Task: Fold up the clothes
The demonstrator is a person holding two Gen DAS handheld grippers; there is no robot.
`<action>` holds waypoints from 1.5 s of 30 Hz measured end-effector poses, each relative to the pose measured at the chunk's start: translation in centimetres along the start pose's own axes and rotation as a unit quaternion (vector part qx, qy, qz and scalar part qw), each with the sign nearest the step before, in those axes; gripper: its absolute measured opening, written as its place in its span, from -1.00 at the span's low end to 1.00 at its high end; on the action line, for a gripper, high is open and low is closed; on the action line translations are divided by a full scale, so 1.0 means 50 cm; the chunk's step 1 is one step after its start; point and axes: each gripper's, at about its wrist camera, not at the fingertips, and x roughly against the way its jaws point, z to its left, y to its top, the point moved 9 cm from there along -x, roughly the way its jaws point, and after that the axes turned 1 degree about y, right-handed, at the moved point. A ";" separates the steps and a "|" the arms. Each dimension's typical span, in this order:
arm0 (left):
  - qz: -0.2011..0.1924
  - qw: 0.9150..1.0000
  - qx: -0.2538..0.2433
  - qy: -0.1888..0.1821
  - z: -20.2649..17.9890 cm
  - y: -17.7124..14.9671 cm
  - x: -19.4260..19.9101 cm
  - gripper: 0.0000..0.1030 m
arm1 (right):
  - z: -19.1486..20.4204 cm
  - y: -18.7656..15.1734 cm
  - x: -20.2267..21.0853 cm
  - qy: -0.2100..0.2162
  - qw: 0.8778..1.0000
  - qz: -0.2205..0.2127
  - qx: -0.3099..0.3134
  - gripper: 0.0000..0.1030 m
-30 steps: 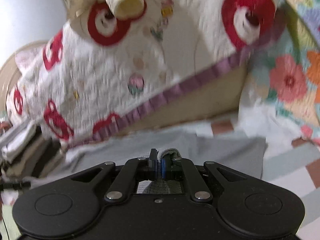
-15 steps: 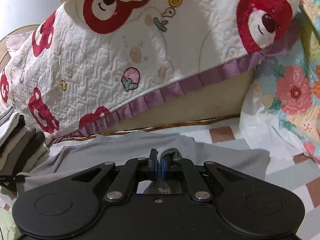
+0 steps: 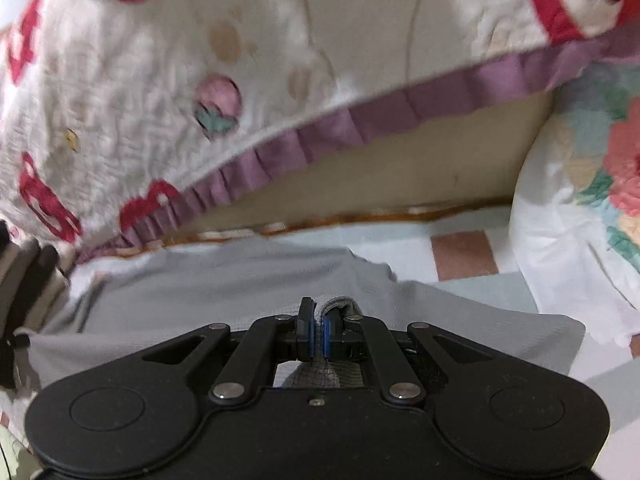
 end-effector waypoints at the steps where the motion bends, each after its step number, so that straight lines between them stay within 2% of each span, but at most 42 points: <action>1: -0.001 1.000 -0.002 0.002 0.002 0.005 -0.012 -0.94 | -0.011 0.004 -0.017 -0.001 1.000 0.007 -0.007 -0.87; 6: 0.003 1.000 0.008 0.007 0.014 0.023 -0.069 -0.94 | -0.059 0.018 -0.096 0.011 0.997 0.025 -0.070 -0.87; 12: 0.005 1.000 0.023 0.010 0.029 0.052 -0.118 -0.93 | -0.087 0.008 -0.154 0.015 0.993 0.060 -0.101 -0.87; 14: 0.016 1.000 0.018 0.017 0.033 0.055 -0.146 -0.92 | -0.092 0.021 -0.160 0.022 0.993 0.046 -0.103 -0.87; 16: 0.056 0.998 0.018 0.029 0.043 0.038 -0.188 -0.91 | -0.096 0.035 -0.166 0.030 0.994 0.029 -0.105 -0.87; 19: 0.071 0.996 0.044 0.008 0.057 0.020 -0.215 -0.89 | -0.093 0.035 -0.181 0.029 0.995 0.025 -0.096 -0.84; 22: 0.058 0.997 0.058 -0.007 0.070 0.028 -0.201 -0.85 | -0.092 0.028 -0.193 0.022 0.996 0.026 -0.084 -0.73; 24: 0.050 0.997 0.061 -0.019 0.072 0.037 -0.178 -0.84 | -0.100 0.020 -0.190 0.008 0.997 0.027 -0.074 -0.42; 25: 0.045 0.997 0.062 -0.026 0.072 0.041 -0.166 -0.74 | -0.109 0.026 -0.178 0.002 0.997 0.014 -0.075 -0.34; 26: 0.041 0.997 0.063 -0.032 0.072 0.046 -0.154 -0.44 | -0.116 0.035 -0.160 0.001 0.997 -0.004 -0.076 -0.28; 27: 0.043 0.996 0.061 -0.042 0.066 0.040 -0.140 -0.24 | -0.121 0.044 -0.141 0.002 0.997 -0.023 -0.077 -0.25; 28: 0.046 0.996 0.050 -0.053 0.056 0.026 -0.124 -0.11 | -0.119 0.051 -0.116 -0.003 0.997 -0.042 -0.067 -0.22; 31: 0.044 0.998 -0.010 -0.053 0.036 -0.016 -0.085 -0.06 | -0.088 0.039 -0.061 -0.014 0.998 -0.065 0.004 -0.15; 32: 0.041 0.997 -0.027 -0.059 0.030 -0.028 -0.078 0.01 | -0.072 0.022 -0.056 -0.016 0.998 -0.058 0.036 -0.15; 34: 0.036 0.996 -0.069 -0.047 0.018 -0.040 -0.082 0.03 | -0.044 -0.014 -0.055 -0.016 0.994 -0.038 0.097 -0.15; 37: 0.028 0.990 -0.135 -0.024 0.000 -0.054 -0.091 0.09 | -0.004 -0.069 -0.053 -0.017 0.982 -0.008 0.187 -0.16; 38: 0.025 0.987 -0.156 -0.016 -0.006 -0.059 -0.094 0.09 | 0.009 -0.087 -0.052 -0.017 0.976 0.002 0.216 -0.17; 42: 0.013 0.970 -0.243 0.016 -0.031 -0.076 -0.105 0.10 | 0.025 -0.138 -0.082 -0.075 0.948 0.045 0.307 -0.17; 45: 0.004 0.951 -0.306 0.040 -0.051 -0.087 -0.113 0.27 | 0.017 -0.121 -0.092 -0.088 0.949 0.034 0.300 -0.07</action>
